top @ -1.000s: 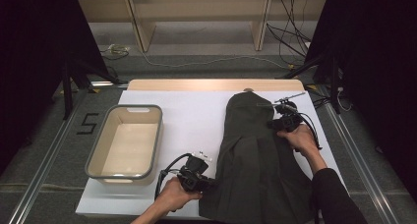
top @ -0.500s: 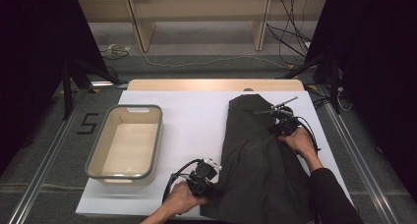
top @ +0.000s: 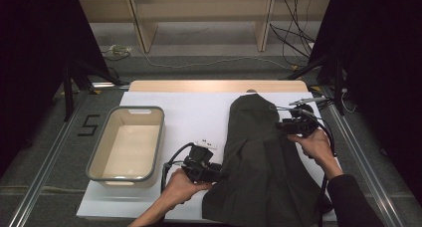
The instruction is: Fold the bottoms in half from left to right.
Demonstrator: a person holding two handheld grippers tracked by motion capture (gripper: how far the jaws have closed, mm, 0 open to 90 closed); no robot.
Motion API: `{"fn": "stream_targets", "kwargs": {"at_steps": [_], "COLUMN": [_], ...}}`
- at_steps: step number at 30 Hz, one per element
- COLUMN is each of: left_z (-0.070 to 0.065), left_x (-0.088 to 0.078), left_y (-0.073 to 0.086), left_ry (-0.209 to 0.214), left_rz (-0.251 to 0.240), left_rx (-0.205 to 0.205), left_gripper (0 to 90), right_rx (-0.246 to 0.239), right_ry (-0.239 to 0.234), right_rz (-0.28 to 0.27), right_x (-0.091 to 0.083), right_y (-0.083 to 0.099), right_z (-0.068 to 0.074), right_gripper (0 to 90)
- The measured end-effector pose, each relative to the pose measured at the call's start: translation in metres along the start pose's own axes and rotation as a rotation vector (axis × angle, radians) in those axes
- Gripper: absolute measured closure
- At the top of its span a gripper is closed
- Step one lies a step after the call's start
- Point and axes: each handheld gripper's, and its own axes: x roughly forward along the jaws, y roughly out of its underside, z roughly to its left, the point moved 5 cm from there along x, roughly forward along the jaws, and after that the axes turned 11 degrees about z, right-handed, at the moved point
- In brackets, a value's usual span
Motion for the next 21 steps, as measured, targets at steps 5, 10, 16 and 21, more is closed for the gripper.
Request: {"fn": "stream_targets", "kwargs": {"at_steps": [5, 10, 16, 21], "left_z": [-0.005, -0.012, -0.024, -0.027], "left_x": [0.013, 0.035, 0.062, 0.085], "left_y": [-0.028, -0.047, -0.042, -0.027], "left_ry": [0.014, 0.031, 0.047, 0.032], "left_rz": [-0.051, -0.053, 0.027, 0.107], "left_rx": [0.020, 0.041, 0.095, 0.125], "left_gripper": [77.5, 84.5, 89.0, 89.1], "right_rx": [-0.034, -0.049, -0.041, -0.034], "right_ry": [-0.022, -0.026, -0.023, -0.024], "right_rz": [-0.007, 0.039, 0.081, 0.115], "right_x": [-0.008, 0.000, 0.011, 0.020], "right_y": [0.017, 0.036, 0.044, 0.049], "right_z": [0.011, 0.013, 0.010, 0.006], "right_gripper": [81.8, 85.9, 85.8, 85.8]}}
